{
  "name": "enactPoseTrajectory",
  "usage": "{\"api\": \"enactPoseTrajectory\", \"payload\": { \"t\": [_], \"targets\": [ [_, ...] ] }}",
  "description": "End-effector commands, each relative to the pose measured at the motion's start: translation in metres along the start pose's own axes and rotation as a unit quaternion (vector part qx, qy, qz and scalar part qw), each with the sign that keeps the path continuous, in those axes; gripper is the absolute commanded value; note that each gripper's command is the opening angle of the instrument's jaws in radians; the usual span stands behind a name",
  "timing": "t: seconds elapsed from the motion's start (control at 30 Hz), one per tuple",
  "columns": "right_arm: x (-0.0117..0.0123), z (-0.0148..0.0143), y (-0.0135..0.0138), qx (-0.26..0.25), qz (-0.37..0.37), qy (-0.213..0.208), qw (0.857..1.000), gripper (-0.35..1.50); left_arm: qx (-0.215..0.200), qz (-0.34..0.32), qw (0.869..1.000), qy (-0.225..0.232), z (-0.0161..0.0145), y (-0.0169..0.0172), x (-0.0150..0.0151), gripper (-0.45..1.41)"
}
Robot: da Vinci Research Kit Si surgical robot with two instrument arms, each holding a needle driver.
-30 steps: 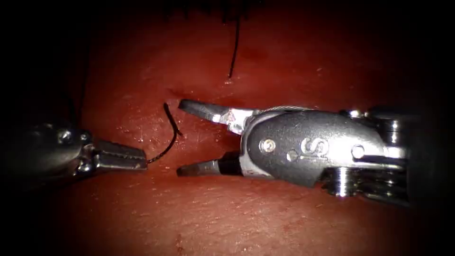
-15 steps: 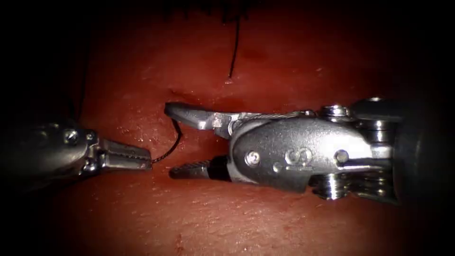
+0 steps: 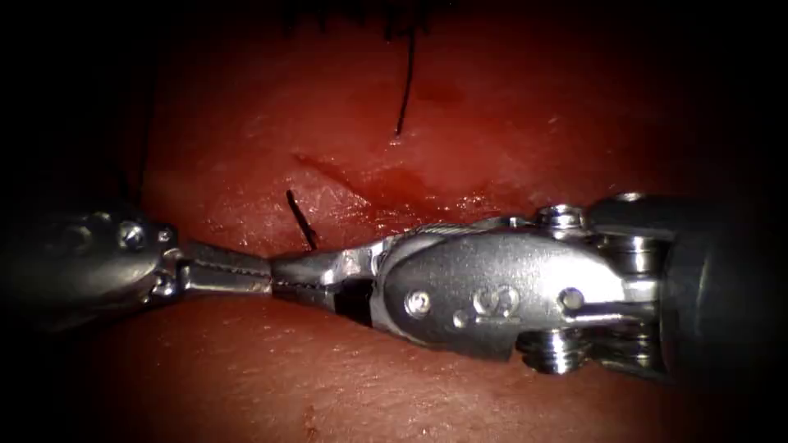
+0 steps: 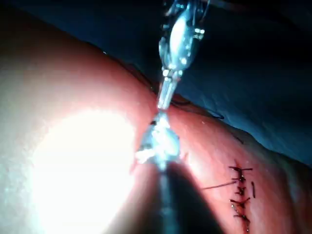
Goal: Wound Closure
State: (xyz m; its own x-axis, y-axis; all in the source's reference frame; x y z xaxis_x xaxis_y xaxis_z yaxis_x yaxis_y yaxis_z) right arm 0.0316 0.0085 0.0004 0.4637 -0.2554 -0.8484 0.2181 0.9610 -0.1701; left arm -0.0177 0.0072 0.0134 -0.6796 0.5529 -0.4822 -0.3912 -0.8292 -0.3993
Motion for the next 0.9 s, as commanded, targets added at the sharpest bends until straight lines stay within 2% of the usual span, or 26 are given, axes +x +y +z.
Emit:
{"api": "enactPoseTrajectory", "payload": {
  "t": [0.03, 0.17, 0.2, 0.23, 0.3, 0.37, 0.5, 0.63, 0.8, 0.9],
  "targets": [
    [-0.0004, 0.0003, 0.0, -0.005, 0.001, -0.005, 1.0, -0.35, 0.0, 0.0, 1.0, 0.0, 0.0006, 0.0, 0.0001, -0.45],
    [-0.0007, -0.0001, 0.0, -0.012, 0.007, -0.011, 1.0, -0.35, 0.0, 0.001, 1.0, 0.0, 0.0003, 0.0003, 0.0, -0.45],
    [-0.0008, -0.0002, 0.0001, -0.012, 0.01, -0.011, 1.0, -0.35, 0.0, 0.001, 1.0, 0.0, 0.0003, 0.0003, -0.0001, -0.06],
    [-0.0009, -0.0003, 0.0001, -0.014, 0.01, -0.011, 1.0, -0.35, -0.001, 0.001, 1.0, 0.0, 0.0002, 0.0004, -0.0002, 0.24],
    [-0.0011, -0.0005, 0.0001, -0.015, 0.013, -0.012, 1.0, -0.35, 0.001, 0.007, 1.0, 0.0, 0.0001, 0.0004, -0.0003, 0.68],
    [-0.0013, -0.0008, 0.0002, -0.015, 0.013, -0.013, 1.0, -0.35, 0.002, 0.014, 1.0, 0.0, -0.0001, 0.0005, -0.0006, 0.89],
    [-0.0014, -0.0017, 0.0004, -0.015, 0.015, -0.012, 1.0, -0.35, 0.01, 0.026, 1.0, -0.013, -0.0004, 0.0006, -0.0015, 1.0],
    [-0.0014, -0.0026, 0.0007, -0.017, 0.017, -0.01, 1.0, -0.35, 0.015, 0.041, 0.998, -0.046, -0.0007, 0.0008, -0.0031, 1.0],
    [-0.0014, -0.0033, 0.0008, -0.016, 0.018, -0.007, 1.0, -0.35, 0.017, 0.051, 0.997, -0.06, -0.0005, 0.0007, -0.0049, 0.76],
    [-0.0014, -0.0036, 0.0009, -0.016, 0.018, -0.006, 1.0, -0.35, 0.018, 0.058, 0.995, -0.078, 0.0002, 0.0004, -0.0059, 0.73]
  ]
}}
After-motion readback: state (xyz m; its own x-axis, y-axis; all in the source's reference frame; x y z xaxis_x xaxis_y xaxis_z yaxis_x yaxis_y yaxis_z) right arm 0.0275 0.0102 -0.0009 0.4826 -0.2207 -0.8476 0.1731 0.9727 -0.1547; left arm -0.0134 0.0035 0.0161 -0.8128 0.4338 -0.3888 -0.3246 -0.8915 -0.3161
